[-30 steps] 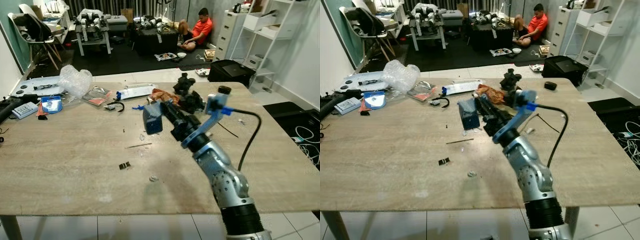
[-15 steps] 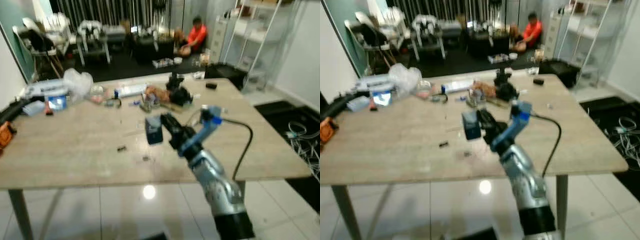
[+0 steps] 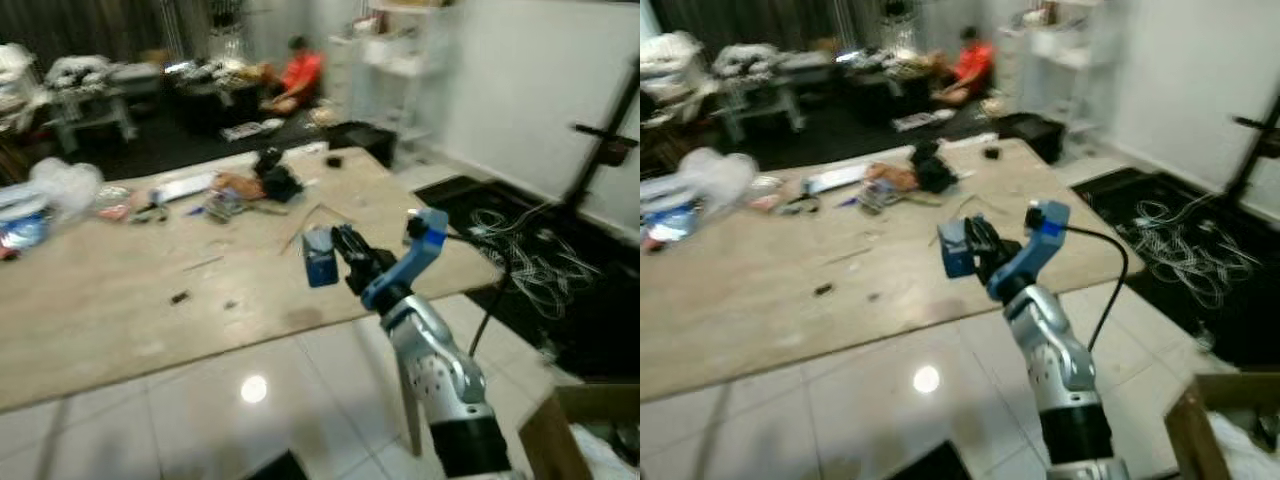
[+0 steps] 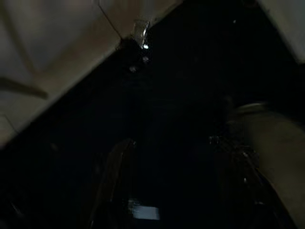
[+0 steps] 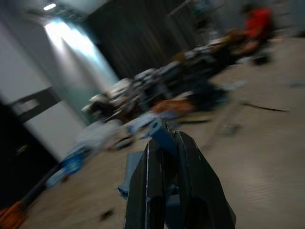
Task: Picking trash to rubbish bin
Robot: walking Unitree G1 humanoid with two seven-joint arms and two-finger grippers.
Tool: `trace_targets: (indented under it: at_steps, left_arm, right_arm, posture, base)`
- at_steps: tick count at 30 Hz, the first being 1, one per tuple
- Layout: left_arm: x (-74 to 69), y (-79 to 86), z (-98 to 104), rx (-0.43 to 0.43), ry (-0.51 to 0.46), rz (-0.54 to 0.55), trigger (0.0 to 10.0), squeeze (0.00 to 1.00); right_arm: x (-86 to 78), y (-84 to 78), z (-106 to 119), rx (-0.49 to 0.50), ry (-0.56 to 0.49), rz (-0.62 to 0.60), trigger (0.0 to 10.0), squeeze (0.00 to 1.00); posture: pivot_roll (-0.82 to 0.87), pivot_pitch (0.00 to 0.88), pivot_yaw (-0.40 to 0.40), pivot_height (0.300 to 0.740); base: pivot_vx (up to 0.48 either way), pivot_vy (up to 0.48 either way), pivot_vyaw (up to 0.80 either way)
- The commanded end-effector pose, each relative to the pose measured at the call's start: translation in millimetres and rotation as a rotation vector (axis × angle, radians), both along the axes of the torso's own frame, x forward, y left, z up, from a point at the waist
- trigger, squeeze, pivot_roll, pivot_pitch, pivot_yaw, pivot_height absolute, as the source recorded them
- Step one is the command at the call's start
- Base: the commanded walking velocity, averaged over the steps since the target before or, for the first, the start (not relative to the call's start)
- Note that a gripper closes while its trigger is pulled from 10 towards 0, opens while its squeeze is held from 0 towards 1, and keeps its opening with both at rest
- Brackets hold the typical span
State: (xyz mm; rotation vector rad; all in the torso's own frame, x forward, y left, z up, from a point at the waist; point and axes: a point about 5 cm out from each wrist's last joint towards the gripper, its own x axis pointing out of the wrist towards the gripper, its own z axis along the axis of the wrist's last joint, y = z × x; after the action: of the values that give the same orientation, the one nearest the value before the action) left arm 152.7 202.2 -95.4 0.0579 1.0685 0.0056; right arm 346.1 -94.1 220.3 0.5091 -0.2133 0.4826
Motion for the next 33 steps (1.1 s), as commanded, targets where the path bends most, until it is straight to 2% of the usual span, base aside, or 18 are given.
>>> trace_targets:
  at_steps: [1,3,10,18,33]
  left_arm:
    - [-5.2,2.3,-1.7,0.009,0.019,-0.004,10.0,0.00]
    - [-5.1,1.4,-1.9,0.008,0.020,-0.006,10.0,0.00]
    - [-2.8,-2.4,-1.6,0.002,0.016,-0.009,10.0,0.00]
    - [-0.5,-11.5,-2.1,-0.015,0.012,-0.019,10.0,0.00]
    - [2.7,-17.0,-1.5,-0.023,0.007,-0.037,10.0,0.00]
  right_arm:
    - [1.0,-0.7,-2.8,-0.006,0.013,-0.016,10.0,0.00]
    - [1.4,-1.4,-3.3,-0.016,0.015,-0.024,10.0,0.00]
    - [1.8,-0.4,-5.8,-0.051,0.021,-0.031,10.0,0.00]
    - [2.4,-4.5,-15.8,-0.129,0.048,-0.087,10.0,0.00]
    - [2.6,-13.5,-21.9,-0.219,0.050,-0.172,10.0,0.00]
  posture:
    - [-0.19,0.089,0.093,0.740]
    - [-0.20,0.088,0.090,0.740]
    - [-0.21,0.083,0.080,0.740]
    - [-0.22,0.078,0.074,0.740]
    - [-0.24,0.084,0.074,0.740]
  base:
    - [0.000,0.000,0.00]
    - [0.000,0.000,0.00]
    - [0.000,0.000,-0.80]
    - [0.000,0.000,-0.80]
    - [0.000,0.000,-0.80]
